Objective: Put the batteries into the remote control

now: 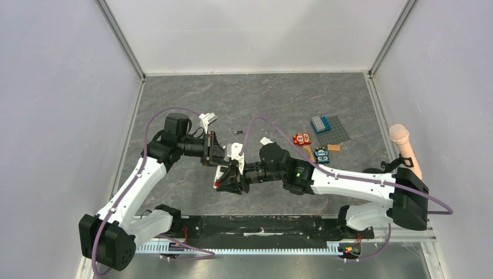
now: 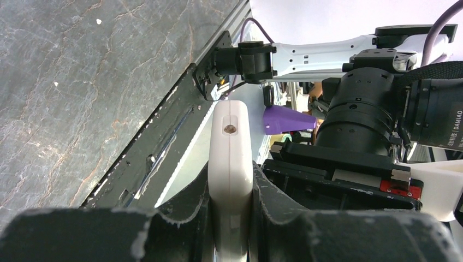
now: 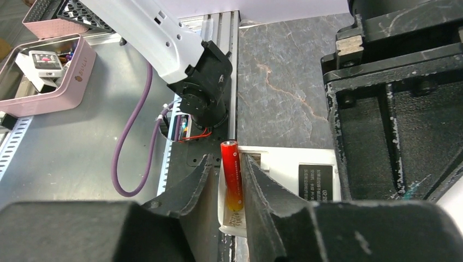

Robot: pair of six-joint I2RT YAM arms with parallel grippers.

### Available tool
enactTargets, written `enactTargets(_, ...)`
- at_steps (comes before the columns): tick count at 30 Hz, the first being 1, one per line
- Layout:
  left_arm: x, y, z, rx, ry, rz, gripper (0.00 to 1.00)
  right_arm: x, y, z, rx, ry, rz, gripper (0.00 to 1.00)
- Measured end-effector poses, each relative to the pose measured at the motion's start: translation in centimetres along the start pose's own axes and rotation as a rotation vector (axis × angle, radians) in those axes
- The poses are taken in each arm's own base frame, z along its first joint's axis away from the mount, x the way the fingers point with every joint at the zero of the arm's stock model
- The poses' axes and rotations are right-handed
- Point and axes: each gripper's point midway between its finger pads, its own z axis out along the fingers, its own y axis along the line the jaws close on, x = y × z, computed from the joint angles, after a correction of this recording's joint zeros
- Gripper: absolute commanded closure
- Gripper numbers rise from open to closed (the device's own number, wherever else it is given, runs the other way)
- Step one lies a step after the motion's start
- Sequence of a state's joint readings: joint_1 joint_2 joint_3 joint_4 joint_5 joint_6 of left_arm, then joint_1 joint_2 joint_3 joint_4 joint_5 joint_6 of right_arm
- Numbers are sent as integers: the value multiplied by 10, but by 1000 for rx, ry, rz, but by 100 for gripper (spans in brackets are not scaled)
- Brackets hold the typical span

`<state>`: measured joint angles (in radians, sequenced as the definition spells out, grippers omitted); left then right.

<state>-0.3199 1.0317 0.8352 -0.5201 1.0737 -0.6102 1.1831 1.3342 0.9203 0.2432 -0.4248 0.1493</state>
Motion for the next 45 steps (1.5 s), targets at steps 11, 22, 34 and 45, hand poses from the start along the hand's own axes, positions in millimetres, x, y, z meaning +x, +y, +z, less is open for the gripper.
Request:
enactTargets(11,-5,5,1,-17,-18,6,98,-1,0,-1,28,17,52,46)
enactTargets(22,-7,8,3,-20,-18,-8,98,-44,-7,-27,136,-111,81,18)
enactTargets(34,-20,6,7,-8,-66,-28,98,-34,-44,-53,483,-212,666,2)
enactTargets(45,-28,16,9,-41,-98,-68,98,-18,-50,-38,504,-214,908,2)
